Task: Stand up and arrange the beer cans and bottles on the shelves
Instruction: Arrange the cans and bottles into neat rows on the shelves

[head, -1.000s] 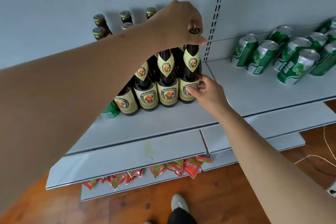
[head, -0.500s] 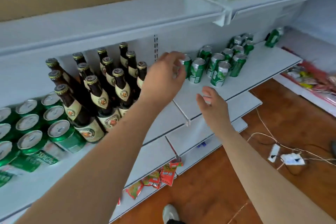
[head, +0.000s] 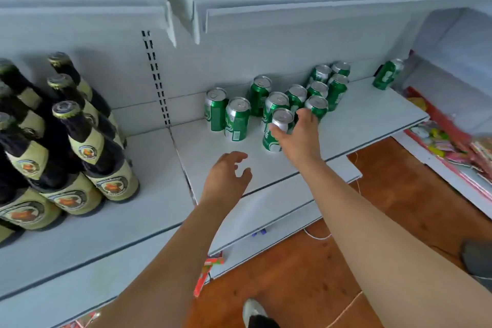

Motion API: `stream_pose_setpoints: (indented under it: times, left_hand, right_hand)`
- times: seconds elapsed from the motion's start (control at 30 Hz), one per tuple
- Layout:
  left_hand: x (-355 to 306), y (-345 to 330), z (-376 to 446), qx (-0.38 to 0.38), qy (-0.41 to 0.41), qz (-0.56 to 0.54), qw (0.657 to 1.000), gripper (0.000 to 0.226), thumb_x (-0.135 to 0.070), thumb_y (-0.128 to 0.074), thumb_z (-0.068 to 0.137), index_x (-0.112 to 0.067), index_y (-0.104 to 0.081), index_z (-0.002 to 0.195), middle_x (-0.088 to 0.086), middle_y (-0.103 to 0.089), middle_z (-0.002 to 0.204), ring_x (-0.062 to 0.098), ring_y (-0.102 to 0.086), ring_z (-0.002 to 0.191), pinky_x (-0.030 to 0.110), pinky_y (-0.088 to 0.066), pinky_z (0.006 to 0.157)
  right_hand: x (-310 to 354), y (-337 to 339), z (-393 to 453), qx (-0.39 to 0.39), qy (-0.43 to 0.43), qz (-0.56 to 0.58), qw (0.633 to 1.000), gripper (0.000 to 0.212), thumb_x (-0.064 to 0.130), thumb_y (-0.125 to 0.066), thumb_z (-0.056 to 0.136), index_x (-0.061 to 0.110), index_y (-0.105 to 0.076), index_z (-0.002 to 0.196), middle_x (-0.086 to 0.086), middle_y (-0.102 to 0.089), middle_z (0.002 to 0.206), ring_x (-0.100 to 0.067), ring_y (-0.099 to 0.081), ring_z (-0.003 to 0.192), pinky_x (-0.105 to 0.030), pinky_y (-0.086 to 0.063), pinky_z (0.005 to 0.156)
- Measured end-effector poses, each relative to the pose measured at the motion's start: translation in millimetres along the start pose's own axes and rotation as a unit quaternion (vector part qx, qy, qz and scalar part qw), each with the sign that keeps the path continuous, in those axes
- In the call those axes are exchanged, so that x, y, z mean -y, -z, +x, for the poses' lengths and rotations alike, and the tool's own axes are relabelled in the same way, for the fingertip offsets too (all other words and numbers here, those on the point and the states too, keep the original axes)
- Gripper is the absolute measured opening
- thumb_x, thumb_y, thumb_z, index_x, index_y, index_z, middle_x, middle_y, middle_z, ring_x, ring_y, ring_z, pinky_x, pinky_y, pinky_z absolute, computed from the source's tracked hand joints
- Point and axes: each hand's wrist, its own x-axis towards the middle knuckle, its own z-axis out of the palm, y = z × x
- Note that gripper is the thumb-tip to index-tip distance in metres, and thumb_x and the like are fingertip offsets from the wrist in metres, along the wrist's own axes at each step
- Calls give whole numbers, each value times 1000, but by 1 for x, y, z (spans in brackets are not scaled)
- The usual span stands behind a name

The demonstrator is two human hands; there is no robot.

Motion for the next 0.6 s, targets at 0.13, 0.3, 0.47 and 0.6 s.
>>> stream_pose_setpoints:
  times: [0.13, 0.3, 0.47, 0.6]
  left_hand:
    - [-9, -55, 32, -17, 61, -17, 998, 57, -26, -64, 90, -21, -42, 143, 0, -51, 137, 16, -55, 118, 33, -49, 96]
    - [-30, -70, 51, -67, 92, -8, 994, 75, -35, -69, 86, -24, -29, 148, 3, -44, 137, 25, -56, 115, 38, -51, 89]
    - [-13, -31, 34, -222, 153, 27, 963, 63, -42, -75, 77, -22, -47, 130, 0, -52, 119, 23, -56, 105, 32, -44, 74]
    - [24, 1, 22, -272, 172, 35, 946, 59, -38, -76, 78, -15, -52, 127, 8, -55, 113, 29, -55, 103, 37, -47, 82]
  right_hand:
    - [-21, -17, 49, 64, -4, -16, 998, 73, 49, -78, 71, 0, -49, 116, -13, -59, 111, -28, -59, 96, -29, -45, 71]
    - [-3, -9, 45, 104, 57, -53, 992, 57, 52, -76, 69, 7, -54, 97, -6, -64, 90, -23, -60, 78, -28, -44, 61]
    - [55, -27, 8, 174, 185, -36, 966, 57, 55, -78, 66, 14, -56, 97, 1, -62, 82, -18, -58, 74, -28, -46, 62]
    - [86, -64, -6, 231, 258, -60, 936, 57, 58, -73, 72, 12, -57, 100, -2, -64, 86, -22, -61, 79, -28, -45, 62]
